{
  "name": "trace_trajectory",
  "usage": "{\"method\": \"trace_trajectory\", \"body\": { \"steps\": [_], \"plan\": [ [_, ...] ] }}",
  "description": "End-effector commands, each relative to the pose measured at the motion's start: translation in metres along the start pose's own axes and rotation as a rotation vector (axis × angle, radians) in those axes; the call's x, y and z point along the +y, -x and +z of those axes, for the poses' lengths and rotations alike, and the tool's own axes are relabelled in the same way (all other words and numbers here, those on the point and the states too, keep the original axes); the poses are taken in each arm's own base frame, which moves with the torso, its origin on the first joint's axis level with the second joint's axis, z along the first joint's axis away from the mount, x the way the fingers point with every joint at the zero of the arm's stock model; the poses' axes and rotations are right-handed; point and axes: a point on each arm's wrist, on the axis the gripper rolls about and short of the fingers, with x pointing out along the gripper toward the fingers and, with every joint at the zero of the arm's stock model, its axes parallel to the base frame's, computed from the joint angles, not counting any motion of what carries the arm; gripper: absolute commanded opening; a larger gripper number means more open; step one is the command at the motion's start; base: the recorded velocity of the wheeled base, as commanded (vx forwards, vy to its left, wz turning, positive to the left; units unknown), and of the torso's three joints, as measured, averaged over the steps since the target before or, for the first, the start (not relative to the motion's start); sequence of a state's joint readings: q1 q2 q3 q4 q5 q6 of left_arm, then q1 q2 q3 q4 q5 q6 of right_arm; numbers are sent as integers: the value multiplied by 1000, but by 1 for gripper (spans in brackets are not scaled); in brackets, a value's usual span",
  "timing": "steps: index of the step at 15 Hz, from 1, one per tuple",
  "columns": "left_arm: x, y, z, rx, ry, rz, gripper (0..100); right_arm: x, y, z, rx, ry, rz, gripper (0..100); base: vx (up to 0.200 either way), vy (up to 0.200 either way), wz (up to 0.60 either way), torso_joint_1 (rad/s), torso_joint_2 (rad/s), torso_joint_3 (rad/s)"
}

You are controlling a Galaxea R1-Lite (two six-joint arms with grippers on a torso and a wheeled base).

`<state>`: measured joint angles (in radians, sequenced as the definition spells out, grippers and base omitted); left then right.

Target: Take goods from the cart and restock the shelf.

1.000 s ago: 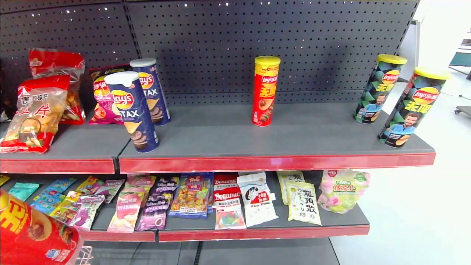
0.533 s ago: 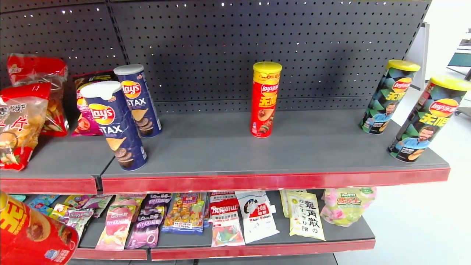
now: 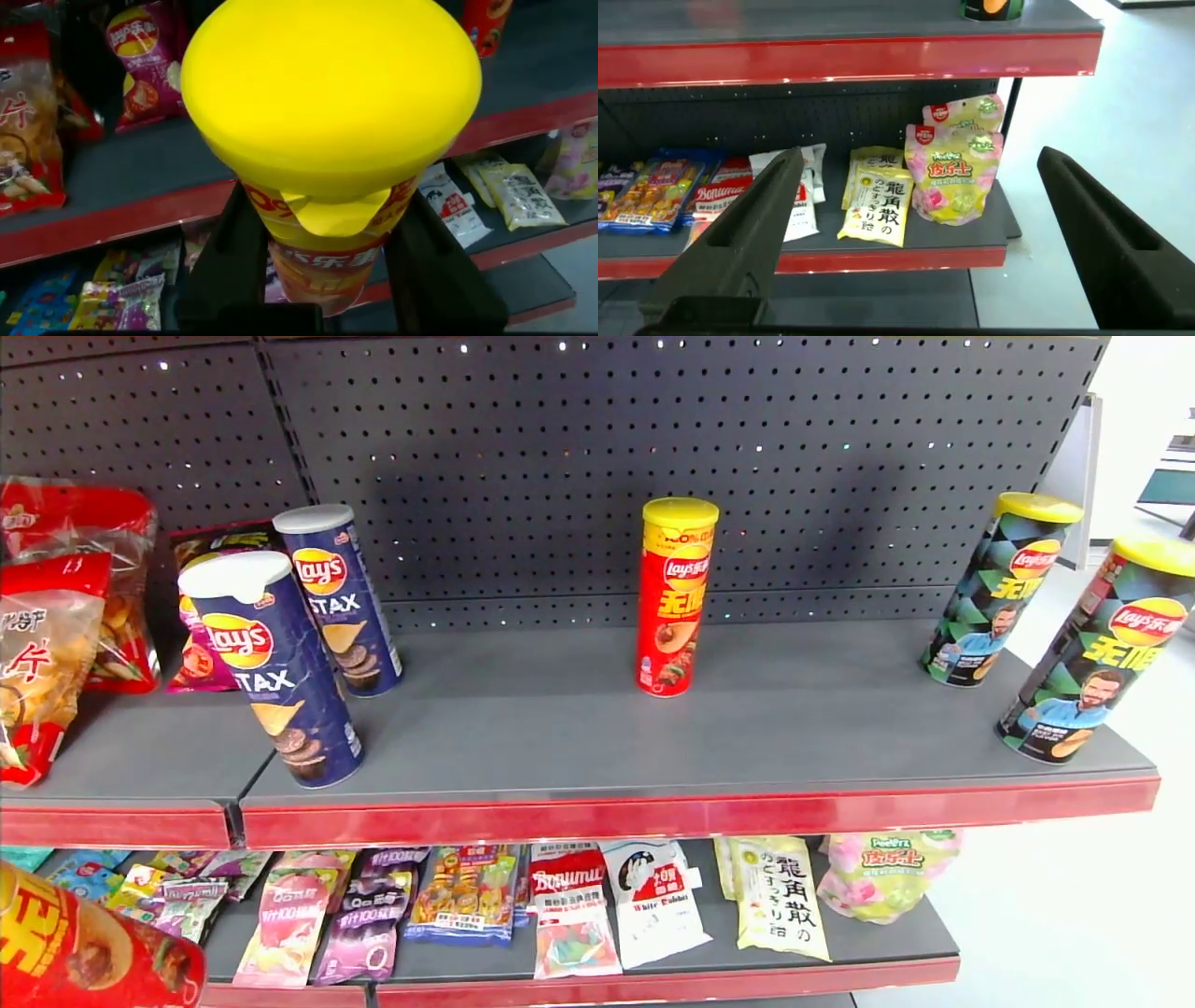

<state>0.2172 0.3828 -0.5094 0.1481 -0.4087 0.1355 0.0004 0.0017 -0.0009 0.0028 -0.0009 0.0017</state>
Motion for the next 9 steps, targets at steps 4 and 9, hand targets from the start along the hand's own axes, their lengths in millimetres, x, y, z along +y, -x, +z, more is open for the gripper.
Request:
{"method": "trace_trajectory", "body": {
  "steps": [4,9],
  "plan": [
    [-3,2,-10,17,41,-9,0,3,-11,116,-55,-2,205,100,0,0,0,0,0,0],
    [-5,2,-24,37,49,-45,0,38,-138,189,101,-4,633,100,0,0,0,0,0,0]
  ]
}}
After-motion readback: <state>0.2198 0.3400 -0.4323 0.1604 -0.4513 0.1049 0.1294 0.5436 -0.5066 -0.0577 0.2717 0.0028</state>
